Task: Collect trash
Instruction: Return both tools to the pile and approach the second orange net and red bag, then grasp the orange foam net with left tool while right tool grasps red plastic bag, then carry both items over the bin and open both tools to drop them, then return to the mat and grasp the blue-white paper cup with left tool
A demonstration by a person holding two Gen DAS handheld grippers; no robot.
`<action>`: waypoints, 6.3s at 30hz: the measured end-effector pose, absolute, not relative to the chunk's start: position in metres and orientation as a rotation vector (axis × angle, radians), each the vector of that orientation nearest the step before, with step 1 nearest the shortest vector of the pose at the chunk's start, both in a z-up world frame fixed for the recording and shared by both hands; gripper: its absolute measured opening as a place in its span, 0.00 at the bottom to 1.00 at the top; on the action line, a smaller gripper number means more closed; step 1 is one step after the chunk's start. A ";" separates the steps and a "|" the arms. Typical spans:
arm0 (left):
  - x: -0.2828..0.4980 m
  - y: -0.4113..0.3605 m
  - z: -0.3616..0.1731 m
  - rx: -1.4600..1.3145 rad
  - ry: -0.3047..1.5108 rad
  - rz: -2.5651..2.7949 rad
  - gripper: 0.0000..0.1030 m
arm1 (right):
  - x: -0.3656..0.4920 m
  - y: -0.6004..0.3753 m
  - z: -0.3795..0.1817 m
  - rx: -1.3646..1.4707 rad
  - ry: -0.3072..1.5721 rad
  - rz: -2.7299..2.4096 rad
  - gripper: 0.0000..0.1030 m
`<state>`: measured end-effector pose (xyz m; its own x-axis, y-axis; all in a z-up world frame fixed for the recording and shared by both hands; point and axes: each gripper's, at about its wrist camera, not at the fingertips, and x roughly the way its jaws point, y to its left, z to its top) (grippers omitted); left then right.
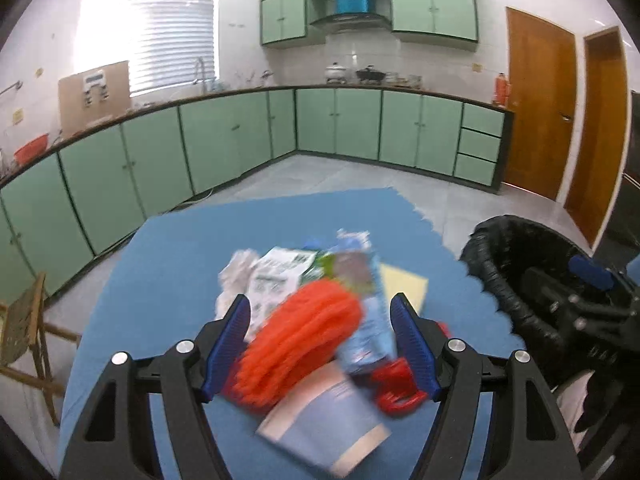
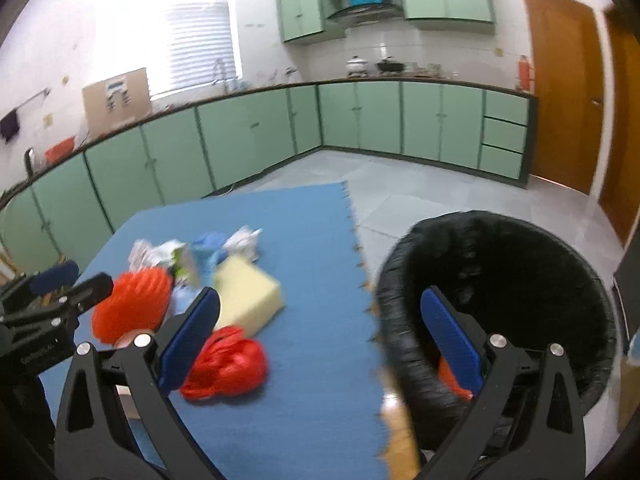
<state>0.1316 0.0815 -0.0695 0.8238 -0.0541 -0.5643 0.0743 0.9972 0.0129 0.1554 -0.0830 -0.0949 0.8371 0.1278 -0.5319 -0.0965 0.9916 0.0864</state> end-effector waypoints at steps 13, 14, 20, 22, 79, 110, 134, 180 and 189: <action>0.127 0.102 -0.101 0.032 0.639 -0.031 0.69 | 0.168 -0.029 -0.132 -0.021 0.652 0.164 0.89; 0.128 0.103 -0.103 0.031 0.644 -0.030 0.69 | 0.170 -0.027 -0.133 -0.023 0.657 0.162 0.87; 0.130 0.109 -0.114 0.029 0.661 -0.015 0.69 | 0.179 -0.026 -0.151 -0.015 0.724 0.182 0.71; 0.131 0.110 -0.116 0.023 0.670 -0.015 0.69 | 0.180 -0.024 -0.152 -0.008 0.736 0.212 0.64; 0.117 0.027 -0.019 0.005 0.494 -0.262 0.21 | 0.128 -0.134 -0.008 0.051 0.410 0.159 0.31; 0.201 -0.193 -0.074 0.088 0.584 -0.584 0.21 | 0.146 -0.323 -0.087 0.085 0.517 -0.180 0.31; 0.186 -0.125 -0.059 0.063 0.607 -0.454 0.60 | 0.133 -0.306 -0.078 0.139 0.468 -0.238 0.90; 0.104 0.063 -0.153 0.003 0.718 0.144 0.68 | 0.129 -0.094 -0.127 0.025 0.583 0.156 0.90; 0.093 0.086 -0.143 -0.111 0.706 0.076 0.46 | 0.128 -0.079 -0.122 -0.022 0.574 0.184 0.90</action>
<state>0.0932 0.0856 -0.1429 0.7582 0.0323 -0.6512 -0.1077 0.9912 -0.0763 0.1277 -0.0786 -0.1218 0.8236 0.1665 -0.5422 -0.1788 0.9834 0.0302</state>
